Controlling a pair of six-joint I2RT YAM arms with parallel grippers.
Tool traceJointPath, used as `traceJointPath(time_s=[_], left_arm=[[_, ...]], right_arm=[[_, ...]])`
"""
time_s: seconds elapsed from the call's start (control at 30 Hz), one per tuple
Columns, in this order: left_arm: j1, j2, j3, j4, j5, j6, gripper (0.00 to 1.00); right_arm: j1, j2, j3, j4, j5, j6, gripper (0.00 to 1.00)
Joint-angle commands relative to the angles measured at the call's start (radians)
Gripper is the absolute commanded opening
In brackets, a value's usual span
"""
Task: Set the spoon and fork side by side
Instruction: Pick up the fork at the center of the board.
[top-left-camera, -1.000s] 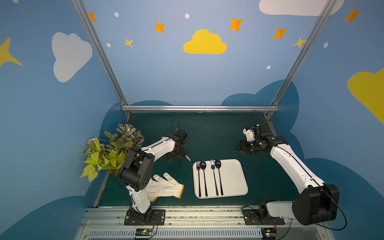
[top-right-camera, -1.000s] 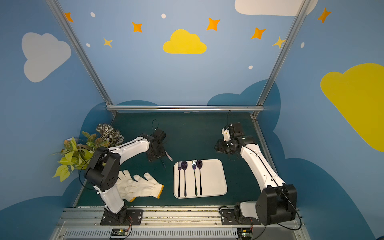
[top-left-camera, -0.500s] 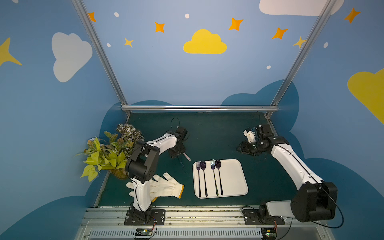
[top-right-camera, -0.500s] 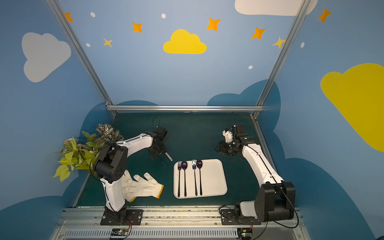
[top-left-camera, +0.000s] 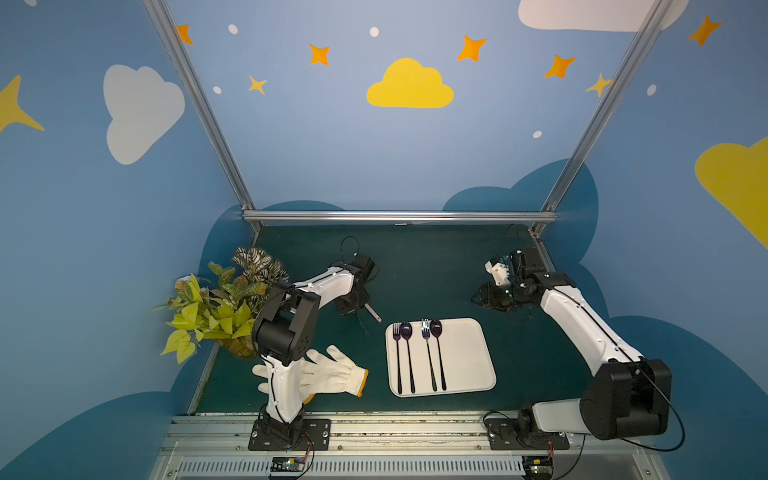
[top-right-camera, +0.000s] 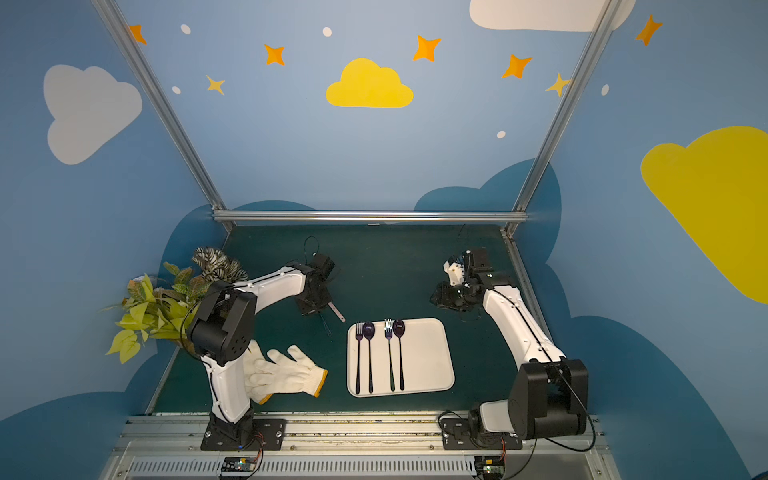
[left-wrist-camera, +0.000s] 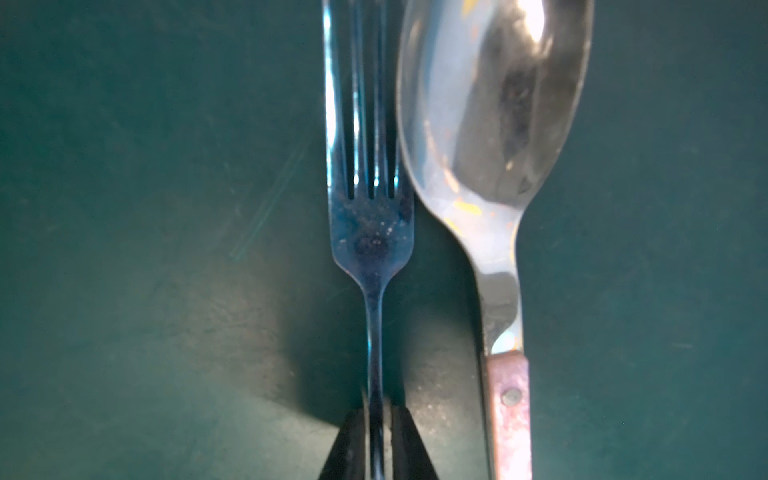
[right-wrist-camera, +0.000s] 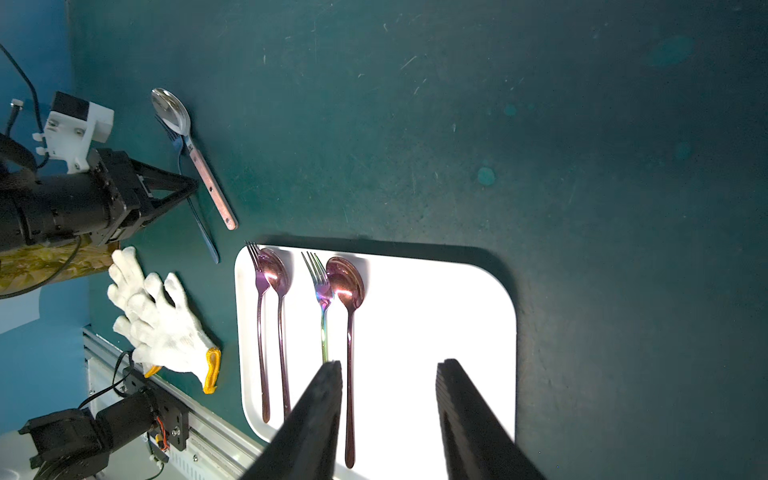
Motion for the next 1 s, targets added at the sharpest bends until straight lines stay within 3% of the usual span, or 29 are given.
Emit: traceJointPath(time_s=[0.0, 0.33, 0.5, 0.73, 0.97], left_arm=[[0.005, -0.011, -0.03, -0.008, -0.009, 0.016, 0.03], [-0.003, -0.183, -0.129, -0.011, -0.012, 0.097, 0.03], [-0.061, -0.307, -0.163, -0.068, -0.007, 0.108, 0.03], [-0.303, -0.457, -0.132, -0.104, 0.004, -0.029, 0.02], [-0.558, -0.339, 0.022, -0.044, -0.01, -0.146, 0.03]], right_arm=[[-0.005, 0.0, 0.011, -0.017, -0.005, -0.01, 0.42], [-0.005, -0.041, 0.009, -0.039, 0.02, -0.006, 0.42], [-0.005, -0.066, 0.013, -0.049, 0.034, 0.008, 0.42], [-0.049, -0.089, 0.029, -0.068, 0.049, 0.057, 0.42], [-0.19, -0.083, 0.024, -0.082, 0.013, 0.092, 0.41]])
